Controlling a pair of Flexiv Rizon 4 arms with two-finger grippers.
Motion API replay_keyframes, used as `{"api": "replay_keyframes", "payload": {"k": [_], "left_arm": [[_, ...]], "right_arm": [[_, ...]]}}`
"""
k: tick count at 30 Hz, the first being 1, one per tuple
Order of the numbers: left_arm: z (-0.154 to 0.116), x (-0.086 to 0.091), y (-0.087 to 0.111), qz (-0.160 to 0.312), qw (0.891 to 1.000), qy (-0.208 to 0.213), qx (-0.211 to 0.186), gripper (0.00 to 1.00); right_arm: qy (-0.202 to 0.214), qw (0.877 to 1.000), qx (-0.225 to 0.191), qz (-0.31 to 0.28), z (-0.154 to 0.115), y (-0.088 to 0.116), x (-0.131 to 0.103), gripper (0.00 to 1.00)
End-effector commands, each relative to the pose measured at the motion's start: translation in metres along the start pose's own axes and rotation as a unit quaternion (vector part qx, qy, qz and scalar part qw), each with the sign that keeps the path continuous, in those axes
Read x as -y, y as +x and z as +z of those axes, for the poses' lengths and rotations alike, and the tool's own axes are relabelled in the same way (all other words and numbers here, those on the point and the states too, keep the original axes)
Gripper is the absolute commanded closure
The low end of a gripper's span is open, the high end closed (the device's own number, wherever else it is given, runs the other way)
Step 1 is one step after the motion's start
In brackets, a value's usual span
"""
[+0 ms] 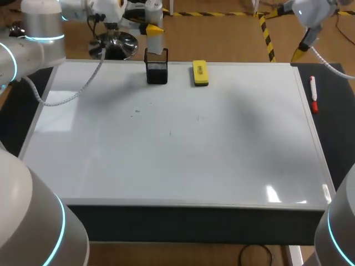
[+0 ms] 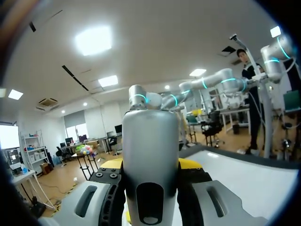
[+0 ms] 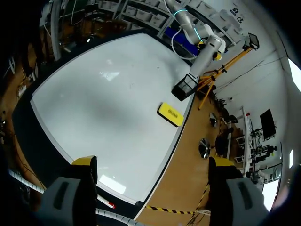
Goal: Pick up the inspection probe, press it on each red-marked spot on the whiteboard one by one, put down the probe, pick up the eraser, and wipe off all the red marks.
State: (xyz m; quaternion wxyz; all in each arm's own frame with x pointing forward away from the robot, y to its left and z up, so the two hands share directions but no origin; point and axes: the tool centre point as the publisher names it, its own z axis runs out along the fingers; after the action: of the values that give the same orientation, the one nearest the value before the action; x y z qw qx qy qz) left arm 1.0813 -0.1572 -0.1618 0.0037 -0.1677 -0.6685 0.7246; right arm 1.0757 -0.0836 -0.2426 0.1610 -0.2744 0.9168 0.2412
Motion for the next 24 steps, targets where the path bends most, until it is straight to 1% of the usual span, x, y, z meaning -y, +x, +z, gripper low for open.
{"api": "replay_keyframes", "payload": {"k": [1,11,17,24], "left_arm": [[0.0,-0.011,-0.009,-0.003,1.0,0.009,-0.015,1.0],[0.0,-0.027,-0.023,-0.017,1.0,0.0,0.003,1.0],[-0.005,-0.036,-0.03,-0.032,0.999,0.004,0.014,1.0],[-0.01,-0.048,-0.032,-0.048,0.999,0.004,0.026,1.0]], "right_arm": [[0.001,1.0,-0.002,-0.001,0.0,0.0,0.0,0.0],[0.001,1.0,-0.002,-0.001,0.0,0.0,0.0,0.0],[0.001,1.0,-0.002,-0.001,0.0,0.0,0.0,0.0],[0.001,1.0,-0.002,-0.001,0.0,0.0,0.0,0.0]]}}
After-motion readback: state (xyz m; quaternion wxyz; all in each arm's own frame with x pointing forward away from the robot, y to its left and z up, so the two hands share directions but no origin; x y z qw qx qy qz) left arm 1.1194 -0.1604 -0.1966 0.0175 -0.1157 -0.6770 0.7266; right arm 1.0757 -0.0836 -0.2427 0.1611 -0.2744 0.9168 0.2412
